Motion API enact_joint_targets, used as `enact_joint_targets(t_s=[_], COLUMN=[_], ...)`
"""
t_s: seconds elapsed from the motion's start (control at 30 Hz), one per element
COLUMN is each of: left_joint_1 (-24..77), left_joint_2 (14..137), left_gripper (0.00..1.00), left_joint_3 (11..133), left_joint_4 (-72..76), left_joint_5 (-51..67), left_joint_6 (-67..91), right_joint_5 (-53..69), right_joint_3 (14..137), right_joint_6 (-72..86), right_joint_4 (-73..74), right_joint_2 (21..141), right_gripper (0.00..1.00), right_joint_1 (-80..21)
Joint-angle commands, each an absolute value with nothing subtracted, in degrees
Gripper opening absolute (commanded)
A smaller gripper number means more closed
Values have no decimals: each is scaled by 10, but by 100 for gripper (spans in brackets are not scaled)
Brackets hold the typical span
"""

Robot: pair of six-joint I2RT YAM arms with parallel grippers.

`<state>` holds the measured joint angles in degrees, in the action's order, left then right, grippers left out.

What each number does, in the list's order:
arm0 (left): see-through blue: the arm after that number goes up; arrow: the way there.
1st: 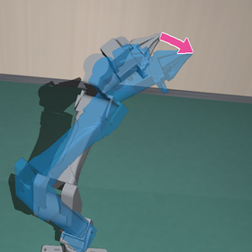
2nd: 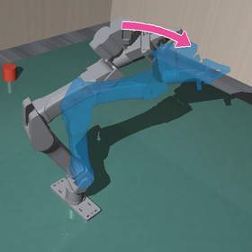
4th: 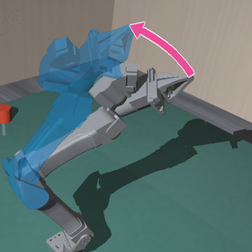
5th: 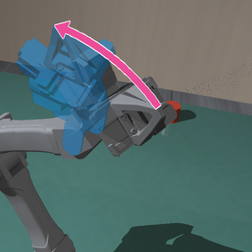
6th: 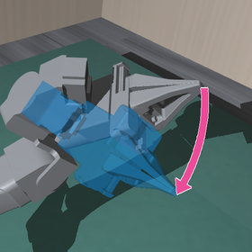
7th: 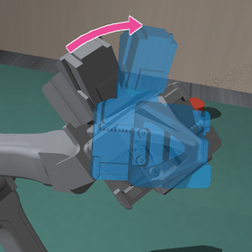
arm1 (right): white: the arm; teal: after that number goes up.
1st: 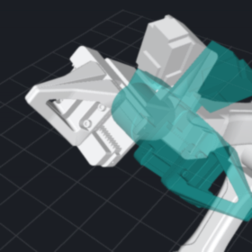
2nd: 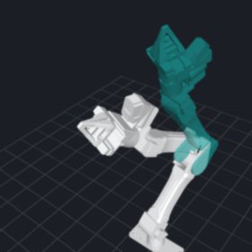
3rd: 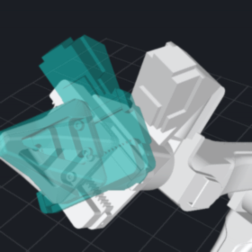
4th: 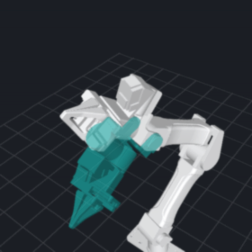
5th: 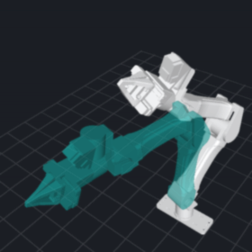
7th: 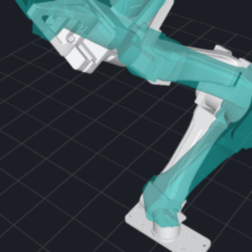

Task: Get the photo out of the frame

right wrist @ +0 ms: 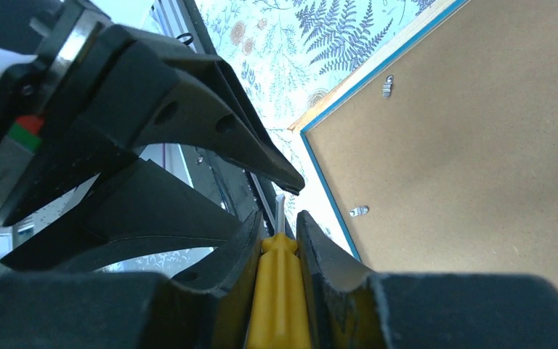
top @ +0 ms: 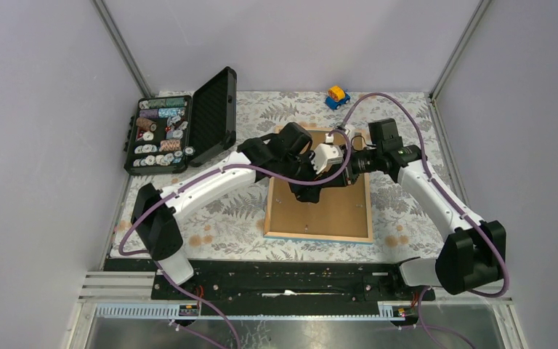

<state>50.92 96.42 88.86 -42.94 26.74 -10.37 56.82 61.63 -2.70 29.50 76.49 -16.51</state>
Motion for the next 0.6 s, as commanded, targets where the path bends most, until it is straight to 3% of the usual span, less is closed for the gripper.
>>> enact_joint_targets(t_s=[0.0,0.13,0.33,0.4,0.57], left_joint_1=[508,507,487,472,444], left_joint_2=[958,955,933,920,875], left_gripper=[47,40,14,2,0], left_joint_3=[878,859,829,819,785], left_joint_4=[-388,-374,-356,-356,-394], left_joint_5=[270,275,289,298,304], left_joint_6=[-78,-66,-56,-57,-125], right_joint_5=[609,621,620,614,585], right_joint_3=[645,649,652,654,683], right_joint_6=[-6,16,25,25,24], right_joint_4=[276,268,267,268,286], right_joint_2=[776,783,787,787,800], right_gripper=[0,0,5,19,53], right_joint_1=[-169,-168,-168,-167,-128])
